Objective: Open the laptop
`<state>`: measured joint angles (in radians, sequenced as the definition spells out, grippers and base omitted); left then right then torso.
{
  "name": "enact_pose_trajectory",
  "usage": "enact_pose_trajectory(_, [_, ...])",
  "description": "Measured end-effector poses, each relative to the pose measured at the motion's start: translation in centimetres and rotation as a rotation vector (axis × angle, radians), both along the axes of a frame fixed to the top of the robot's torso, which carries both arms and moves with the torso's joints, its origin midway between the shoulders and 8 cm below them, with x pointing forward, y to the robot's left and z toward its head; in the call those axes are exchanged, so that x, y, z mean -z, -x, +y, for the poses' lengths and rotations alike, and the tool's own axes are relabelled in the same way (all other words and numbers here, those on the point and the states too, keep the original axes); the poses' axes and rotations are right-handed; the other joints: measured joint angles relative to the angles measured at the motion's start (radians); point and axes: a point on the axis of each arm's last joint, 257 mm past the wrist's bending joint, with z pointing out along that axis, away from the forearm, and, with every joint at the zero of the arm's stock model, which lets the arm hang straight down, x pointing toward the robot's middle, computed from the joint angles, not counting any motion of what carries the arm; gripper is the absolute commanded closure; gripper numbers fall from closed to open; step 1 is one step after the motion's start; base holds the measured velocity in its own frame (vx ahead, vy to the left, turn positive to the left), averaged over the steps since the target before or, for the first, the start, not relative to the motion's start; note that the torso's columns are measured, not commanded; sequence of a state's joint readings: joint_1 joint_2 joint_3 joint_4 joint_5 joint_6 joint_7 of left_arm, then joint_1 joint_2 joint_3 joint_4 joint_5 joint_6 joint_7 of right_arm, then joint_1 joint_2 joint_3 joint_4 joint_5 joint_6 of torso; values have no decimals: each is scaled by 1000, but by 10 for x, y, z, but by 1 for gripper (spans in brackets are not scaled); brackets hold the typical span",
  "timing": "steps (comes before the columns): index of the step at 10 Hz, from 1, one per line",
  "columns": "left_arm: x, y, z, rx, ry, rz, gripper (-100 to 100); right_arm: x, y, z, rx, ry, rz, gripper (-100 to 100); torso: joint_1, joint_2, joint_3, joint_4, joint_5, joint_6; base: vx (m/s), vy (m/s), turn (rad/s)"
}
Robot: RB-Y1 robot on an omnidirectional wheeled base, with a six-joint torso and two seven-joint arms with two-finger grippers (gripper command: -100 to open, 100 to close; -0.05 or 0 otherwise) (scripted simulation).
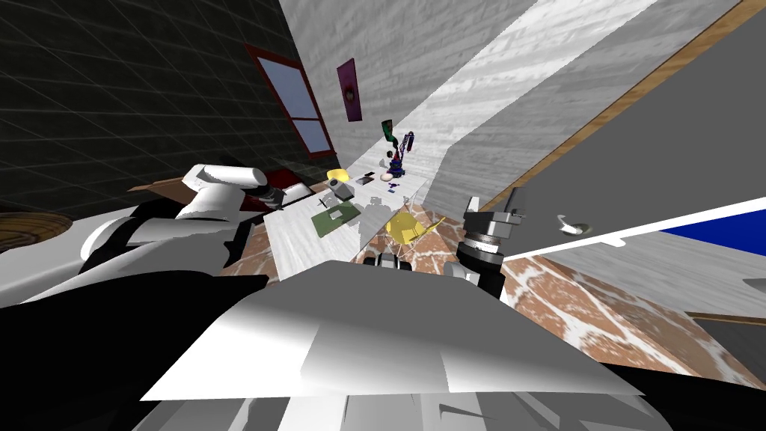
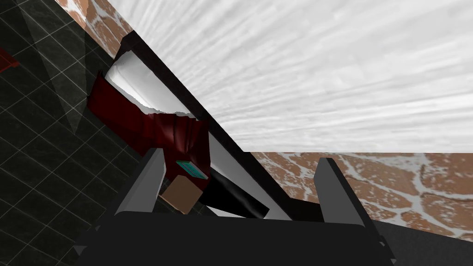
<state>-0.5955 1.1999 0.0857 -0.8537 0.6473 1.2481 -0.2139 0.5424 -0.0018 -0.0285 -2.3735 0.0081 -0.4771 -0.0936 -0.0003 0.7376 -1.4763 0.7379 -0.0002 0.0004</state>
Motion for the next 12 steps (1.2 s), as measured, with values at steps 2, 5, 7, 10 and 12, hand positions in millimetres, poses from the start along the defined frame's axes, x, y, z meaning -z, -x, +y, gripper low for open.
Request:
enact_pose_trajectory(2, [-6, 8, 6, -3, -9, -3, -100, 0, 0, 0, 0, 0, 0, 0, 1, 1, 0, 0, 0, -1, 5, 1, 5])
enact_pose_trajectory(5, [-11, 17, 5, -2, -16, 4, -100, 0, 0, 0, 0, 0, 0, 0, 0, 0, 0, 0, 0, -1, 13, -2, -48])
enact_pose_trajectory(7, [-11, 17, 1, 3, 11, -7, -100, 0, 0, 0, 0, 0, 0, 0, 1, 1, 0, 0, 0, 0, 8, -2, -37])
enact_pose_trajectory(10, [-13, 30, 3, 1, 3, 15, -100, 0, 0, 0, 0, 0, 0, 0, 0, 0, 0, 0, 0, -1, 9, -1, -18])
enact_pose_trajectory(12, [-11, 34, 0, 2, 15, 25, -100, 0, 0, 0, 0, 0, 0, 0, 0, 0, 0, 0, 0, 0, 17, -1, -77])
